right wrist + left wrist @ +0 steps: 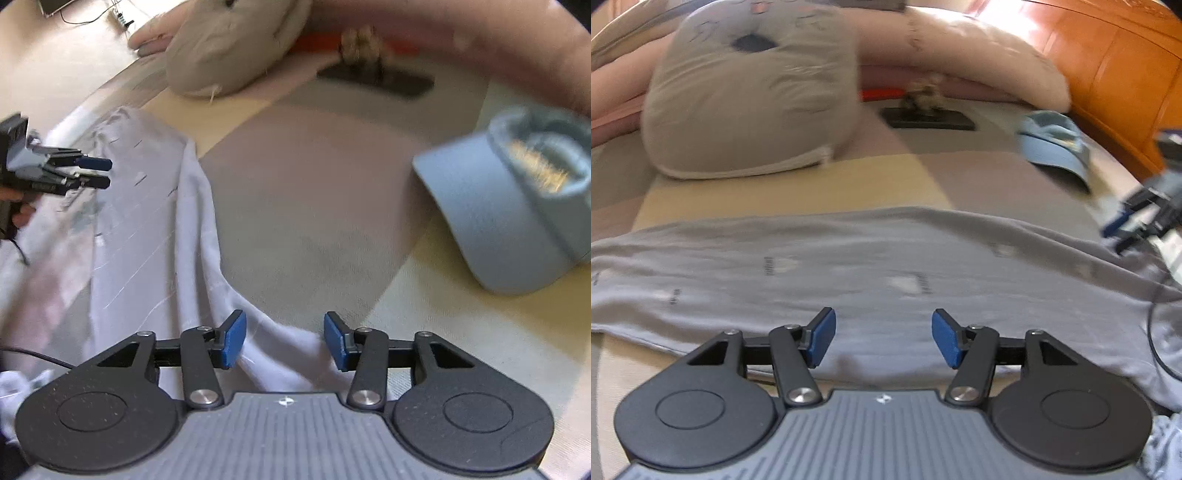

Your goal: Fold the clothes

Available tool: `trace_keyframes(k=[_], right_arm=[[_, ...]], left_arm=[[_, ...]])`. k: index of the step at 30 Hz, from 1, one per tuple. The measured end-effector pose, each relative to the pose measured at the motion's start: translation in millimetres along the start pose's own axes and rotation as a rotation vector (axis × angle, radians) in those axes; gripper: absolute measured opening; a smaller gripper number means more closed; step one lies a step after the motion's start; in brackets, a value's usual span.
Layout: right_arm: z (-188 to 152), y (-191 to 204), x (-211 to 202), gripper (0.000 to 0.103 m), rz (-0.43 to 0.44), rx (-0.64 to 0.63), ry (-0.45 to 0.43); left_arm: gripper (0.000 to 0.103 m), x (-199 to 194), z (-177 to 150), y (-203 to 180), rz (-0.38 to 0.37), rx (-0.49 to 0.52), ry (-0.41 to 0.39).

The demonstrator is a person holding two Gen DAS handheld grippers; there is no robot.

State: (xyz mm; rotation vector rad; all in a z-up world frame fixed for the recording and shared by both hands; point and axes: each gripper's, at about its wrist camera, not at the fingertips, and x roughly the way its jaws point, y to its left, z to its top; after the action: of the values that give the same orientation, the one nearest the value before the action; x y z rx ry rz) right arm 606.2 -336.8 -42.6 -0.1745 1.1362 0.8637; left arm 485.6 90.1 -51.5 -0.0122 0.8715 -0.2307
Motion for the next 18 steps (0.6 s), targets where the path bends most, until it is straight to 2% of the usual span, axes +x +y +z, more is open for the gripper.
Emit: trace_keyframes(k=[2,4,6,7,8,12,15,18], right_arm=[[9.4,-17.8,4.1,0.059,0.077,0.019,0.064],[22.3,-31.5,11.4,0.07,0.171,0.033,0.126],[34.7,-38.2,19.2,0.071,0.232,0.041,0.156],[38.9,-39.2,23.1,0.075,0.257,0.04,0.173],[43.0,-40.2,27.0,0.083,0.283,0.04,0.19],[36.3,-53.9,22.6,0.083,0.338,0.086,0.27],[22.9,-61.0,17.1,0.082,0.367,0.141,0.274],[21.1,-61.0,23.5,0.094,0.428,0.178,0.244]], left_arm=[[0.059,-0.5,-3.0,-12.3,-0.02,0.01,0.015],[0.059,-0.2,-7.2,-22.3,-0.041,0.005,0.027],[0.059,1.4,-9.3,-31.4,-0.059,0.009,0.041],[0.059,2.5,-10.1,-35.8,-0.066,0.016,0.048],[0.059,2.9,-10.5,-39.2,-0.064,0.026,0.052],[0.058,-1.0,-13.4,-42.8,-0.075,0.028,0.051],[0.058,0.8,-14.3,-43.0,-0.089,0.012,0.053],[0.058,4.4,-10.0,-48.1,-0.101,0.023,0.05]])
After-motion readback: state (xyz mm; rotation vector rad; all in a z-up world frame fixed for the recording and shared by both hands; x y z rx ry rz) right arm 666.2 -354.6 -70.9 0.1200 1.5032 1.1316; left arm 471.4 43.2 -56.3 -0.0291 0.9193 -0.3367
